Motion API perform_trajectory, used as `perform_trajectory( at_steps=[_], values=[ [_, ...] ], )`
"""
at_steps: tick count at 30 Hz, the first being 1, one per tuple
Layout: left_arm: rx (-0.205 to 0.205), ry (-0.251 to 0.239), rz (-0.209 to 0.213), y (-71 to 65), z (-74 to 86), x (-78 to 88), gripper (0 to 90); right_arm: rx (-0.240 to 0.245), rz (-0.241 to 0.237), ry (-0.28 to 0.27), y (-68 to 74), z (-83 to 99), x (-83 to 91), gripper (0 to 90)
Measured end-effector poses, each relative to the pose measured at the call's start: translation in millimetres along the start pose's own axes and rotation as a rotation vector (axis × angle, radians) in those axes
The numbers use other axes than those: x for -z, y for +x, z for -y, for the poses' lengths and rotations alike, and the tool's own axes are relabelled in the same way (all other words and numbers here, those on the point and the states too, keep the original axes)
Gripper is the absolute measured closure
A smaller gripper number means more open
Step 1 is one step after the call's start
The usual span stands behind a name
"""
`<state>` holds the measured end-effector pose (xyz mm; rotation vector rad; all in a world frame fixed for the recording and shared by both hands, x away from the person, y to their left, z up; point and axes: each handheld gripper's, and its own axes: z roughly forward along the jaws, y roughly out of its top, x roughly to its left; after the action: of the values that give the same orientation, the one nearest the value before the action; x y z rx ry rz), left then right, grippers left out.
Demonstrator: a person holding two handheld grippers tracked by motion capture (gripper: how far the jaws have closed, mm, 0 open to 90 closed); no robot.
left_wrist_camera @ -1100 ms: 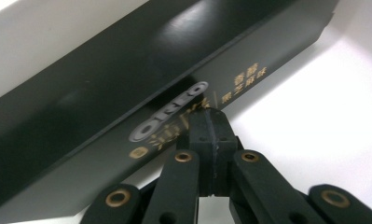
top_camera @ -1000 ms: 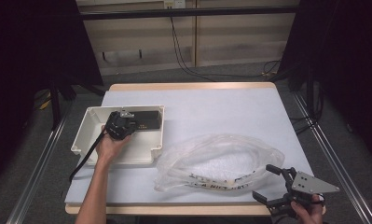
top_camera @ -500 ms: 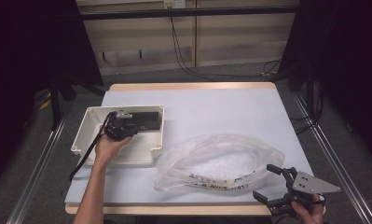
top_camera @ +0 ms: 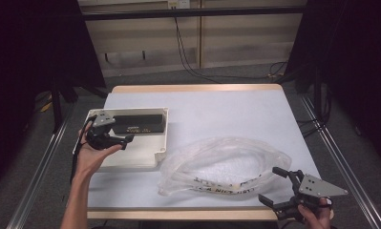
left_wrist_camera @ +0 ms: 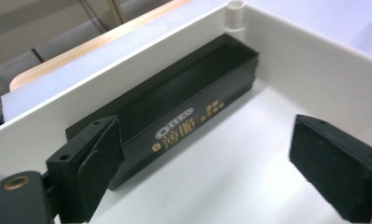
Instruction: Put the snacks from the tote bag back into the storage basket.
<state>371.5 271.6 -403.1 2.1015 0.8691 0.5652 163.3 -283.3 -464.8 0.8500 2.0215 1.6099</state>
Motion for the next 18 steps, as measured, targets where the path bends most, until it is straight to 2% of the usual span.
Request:
perform_trajectory(
  at_steps=[3,7,11,14,15,17,18],
  values=[
    [-0.021,-0.025,0.035,5.1,1.6,18.4,4.1,0.002,0.000,-0.001,-0.2,0.0,0.5,0.0],
    [-0.019,-0.063,0.038,15.8,5.8,40.9,4.1,0.001,0.002,0.001,-0.6,-0.1,1.3,0.0],
    [0.010,-0.088,0.011,34.3,13.4,61.2,4.1,0.002,0.007,-0.002,-0.2,-0.1,1.4,0.0],
    [0.036,-0.116,-0.028,45.3,21.4,73.9,4.2,0.001,0.012,-0.012,-1.1,-0.9,3.1,0.0],
    [0.039,-0.124,-0.024,48.6,24.3,77.4,4.1,0.002,0.017,-0.016,-1.9,-0.7,3.2,0.0],
    [0.031,-0.119,-0.053,54.1,29.6,83.2,4.1,-0.007,0.020,-0.015,-2.8,-0.2,3.7,0.0],
    [0.041,-0.130,-0.063,56.1,32.4,85.8,4.1,-0.002,0.019,-0.012,-3.6,-0.2,4.0,0.0]
  ],
)
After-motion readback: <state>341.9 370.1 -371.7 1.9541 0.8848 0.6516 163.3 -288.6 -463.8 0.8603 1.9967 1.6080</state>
